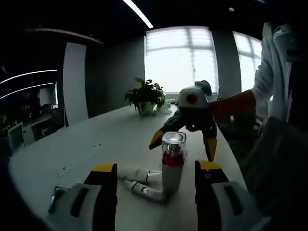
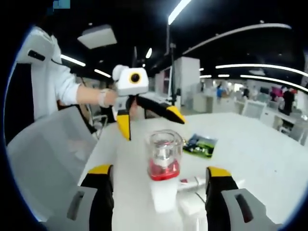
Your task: Arrange the skincare products in the storage area until every visible bottle or jar stands upright without overlapping.
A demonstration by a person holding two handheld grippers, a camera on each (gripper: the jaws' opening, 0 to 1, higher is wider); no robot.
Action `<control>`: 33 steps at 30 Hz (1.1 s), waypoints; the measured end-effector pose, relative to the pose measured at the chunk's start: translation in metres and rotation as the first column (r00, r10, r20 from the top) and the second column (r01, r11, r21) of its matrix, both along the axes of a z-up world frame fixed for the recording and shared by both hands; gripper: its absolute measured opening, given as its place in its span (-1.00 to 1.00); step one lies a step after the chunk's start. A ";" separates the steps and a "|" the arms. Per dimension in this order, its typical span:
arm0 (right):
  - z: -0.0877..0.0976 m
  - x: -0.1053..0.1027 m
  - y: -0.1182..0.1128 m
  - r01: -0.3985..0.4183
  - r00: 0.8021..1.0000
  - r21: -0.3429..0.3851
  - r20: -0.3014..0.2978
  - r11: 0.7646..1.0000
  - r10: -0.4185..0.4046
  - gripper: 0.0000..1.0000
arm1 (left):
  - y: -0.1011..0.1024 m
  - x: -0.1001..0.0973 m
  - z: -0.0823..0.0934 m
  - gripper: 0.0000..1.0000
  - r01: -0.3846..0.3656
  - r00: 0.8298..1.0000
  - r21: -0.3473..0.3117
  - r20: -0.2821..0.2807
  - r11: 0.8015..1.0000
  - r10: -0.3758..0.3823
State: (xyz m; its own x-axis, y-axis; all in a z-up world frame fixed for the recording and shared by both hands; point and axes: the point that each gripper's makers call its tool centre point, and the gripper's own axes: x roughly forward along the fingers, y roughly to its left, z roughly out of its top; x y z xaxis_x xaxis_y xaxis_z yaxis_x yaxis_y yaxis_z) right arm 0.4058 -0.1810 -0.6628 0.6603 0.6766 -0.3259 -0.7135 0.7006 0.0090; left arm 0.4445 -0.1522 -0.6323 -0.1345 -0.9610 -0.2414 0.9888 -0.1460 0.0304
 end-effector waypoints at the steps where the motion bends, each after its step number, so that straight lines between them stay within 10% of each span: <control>1: 0.001 -0.001 -0.001 0.006 1.000 0.000 0.000 1.000 -0.006 0.59 | 0.003 0.002 -0.001 0.22 -0.008 1.000 0.010 0.009 1.000 0.008; 33: 0.016 -0.040 -0.007 0.103 0.994 -0.111 -0.016 0.988 -0.105 0.99 | 0.073 0.005 0.007 0.83 -0.123 0.990 0.107 0.083 0.987 0.114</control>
State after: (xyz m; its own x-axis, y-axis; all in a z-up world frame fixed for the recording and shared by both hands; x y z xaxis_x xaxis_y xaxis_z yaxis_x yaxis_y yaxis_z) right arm 0.3655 -0.1880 -0.6471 0.7171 0.5638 -0.4097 -0.6372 0.7685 -0.0578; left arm 0.4499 -0.0789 -0.6250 0.0017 -0.9355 -0.3532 0.9948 -0.0345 0.0962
